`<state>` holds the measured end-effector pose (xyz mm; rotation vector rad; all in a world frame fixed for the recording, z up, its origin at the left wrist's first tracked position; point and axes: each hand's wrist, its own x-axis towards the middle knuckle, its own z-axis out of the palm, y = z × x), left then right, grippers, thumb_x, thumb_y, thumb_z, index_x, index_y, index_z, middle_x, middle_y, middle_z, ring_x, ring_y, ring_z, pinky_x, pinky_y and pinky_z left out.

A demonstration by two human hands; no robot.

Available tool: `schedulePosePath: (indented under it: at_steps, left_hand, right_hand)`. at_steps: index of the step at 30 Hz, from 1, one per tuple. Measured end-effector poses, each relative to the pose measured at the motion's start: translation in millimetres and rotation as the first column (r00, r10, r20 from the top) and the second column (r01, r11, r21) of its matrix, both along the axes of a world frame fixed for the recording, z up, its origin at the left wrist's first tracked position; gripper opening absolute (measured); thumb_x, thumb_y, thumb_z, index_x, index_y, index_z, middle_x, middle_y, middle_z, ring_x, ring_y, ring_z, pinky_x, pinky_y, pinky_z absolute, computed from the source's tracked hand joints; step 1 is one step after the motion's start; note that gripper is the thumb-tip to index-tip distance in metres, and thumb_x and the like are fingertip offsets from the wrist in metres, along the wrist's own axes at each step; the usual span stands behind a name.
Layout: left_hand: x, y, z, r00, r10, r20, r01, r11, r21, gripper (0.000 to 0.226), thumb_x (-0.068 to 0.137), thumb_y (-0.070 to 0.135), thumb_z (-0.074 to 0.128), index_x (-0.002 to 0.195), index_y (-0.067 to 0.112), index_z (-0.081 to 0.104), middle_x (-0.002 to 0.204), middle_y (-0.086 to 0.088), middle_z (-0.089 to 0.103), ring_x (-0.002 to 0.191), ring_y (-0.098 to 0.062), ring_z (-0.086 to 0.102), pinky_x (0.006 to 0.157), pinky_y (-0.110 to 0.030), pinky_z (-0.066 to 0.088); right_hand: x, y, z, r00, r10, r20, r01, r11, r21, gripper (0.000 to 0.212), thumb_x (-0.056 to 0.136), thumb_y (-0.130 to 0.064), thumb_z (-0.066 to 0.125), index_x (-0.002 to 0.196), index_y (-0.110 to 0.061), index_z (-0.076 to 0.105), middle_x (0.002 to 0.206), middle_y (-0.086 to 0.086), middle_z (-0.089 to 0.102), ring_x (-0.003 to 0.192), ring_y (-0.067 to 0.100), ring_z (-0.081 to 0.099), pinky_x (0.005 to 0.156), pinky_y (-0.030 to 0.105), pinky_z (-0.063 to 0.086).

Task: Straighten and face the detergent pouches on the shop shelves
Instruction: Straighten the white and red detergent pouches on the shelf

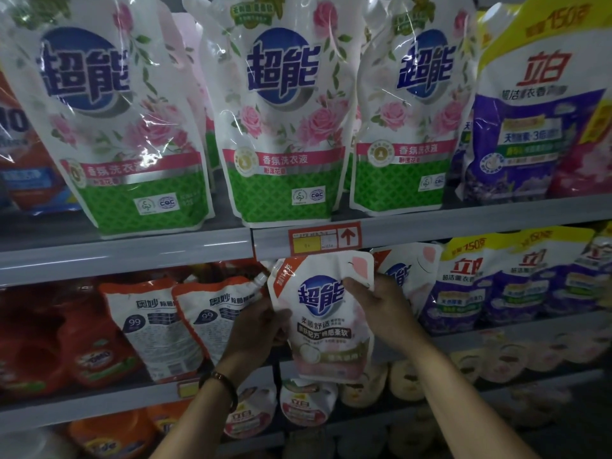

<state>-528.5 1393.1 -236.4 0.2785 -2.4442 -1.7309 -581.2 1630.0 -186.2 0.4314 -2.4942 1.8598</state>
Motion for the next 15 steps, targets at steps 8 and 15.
schedulePosePath:
  at_steps: [8,15]
  left_hand:
    - [-5.9,4.4,-6.8,0.993,0.121,0.001,-0.114,0.937,0.329,0.025,0.1,0.001,0.066,0.108,0.025,0.071,0.096,0.003,0.081,0.086,-0.02,0.078,0.067,-0.031,0.065]
    - [-12.0,7.7,-17.6,0.967,0.217,-0.135,-0.189,0.963,0.193,0.039,0.103,0.008,0.066,0.101,0.047,0.073,0.101,0.007,0.08,0.09,-0.024,0.078,0.075,-0.043,0.066]
  right_hand:
    - [-14.3,7.4,1.8,0.991,0.018,-0.133,0.02,0.96,0.278,0.038,0.104,-0.042,0.061,0.123,-0.012,0.074,0.108,-0.004,0.079,0.102,0.006,0.073,0.091,0.026,0.057]
    - [-19.7,3.4,13.1,0.931,-0.093,-0.353,0.303,0.735,0.607,0.055,0.099,-0.057,0.06,0.076,-0.007,0.068,0.072,0.01,0.07,0.068,0.022,0.057,0.063,0.029,0.034]
